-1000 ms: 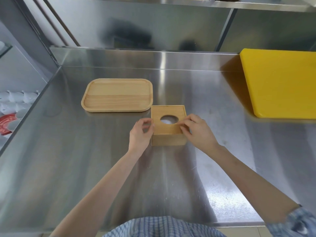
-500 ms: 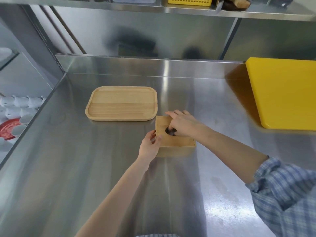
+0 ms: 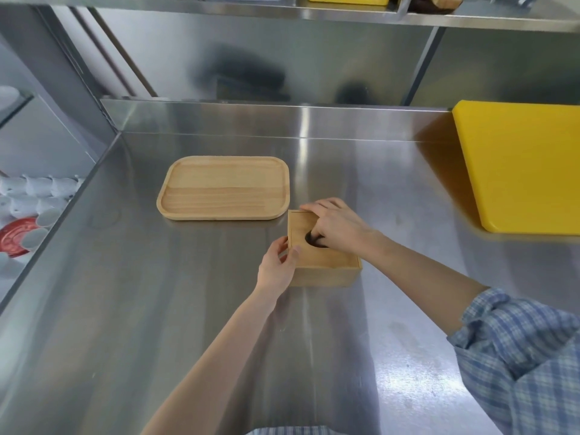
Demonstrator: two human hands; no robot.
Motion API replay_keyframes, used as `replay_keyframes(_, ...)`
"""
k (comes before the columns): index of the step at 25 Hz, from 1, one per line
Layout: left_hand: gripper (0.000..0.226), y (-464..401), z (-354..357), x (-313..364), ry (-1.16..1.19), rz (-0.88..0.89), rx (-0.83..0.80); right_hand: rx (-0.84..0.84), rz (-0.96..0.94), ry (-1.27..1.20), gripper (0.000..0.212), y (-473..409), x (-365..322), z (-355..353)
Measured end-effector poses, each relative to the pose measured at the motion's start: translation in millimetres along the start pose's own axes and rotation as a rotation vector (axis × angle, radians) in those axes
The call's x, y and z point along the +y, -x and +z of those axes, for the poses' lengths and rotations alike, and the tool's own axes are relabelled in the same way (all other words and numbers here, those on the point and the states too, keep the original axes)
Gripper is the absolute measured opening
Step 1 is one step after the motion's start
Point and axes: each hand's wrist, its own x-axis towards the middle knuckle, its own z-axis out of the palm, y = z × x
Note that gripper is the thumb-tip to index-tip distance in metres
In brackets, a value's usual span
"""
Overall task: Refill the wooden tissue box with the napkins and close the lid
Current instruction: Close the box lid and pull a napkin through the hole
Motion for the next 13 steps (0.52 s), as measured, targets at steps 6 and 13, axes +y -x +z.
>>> replay_keyframes(6,0.041,0,1,-1,0.001,0.000,0.019,0.096,0.141,-0.148,0.024,25,-4,4)
replay_keyframes(13,0.042,2,2,-2,0.010,0.009,0.014,0.157,0.287,-0.517,0.015,36,-1,3)
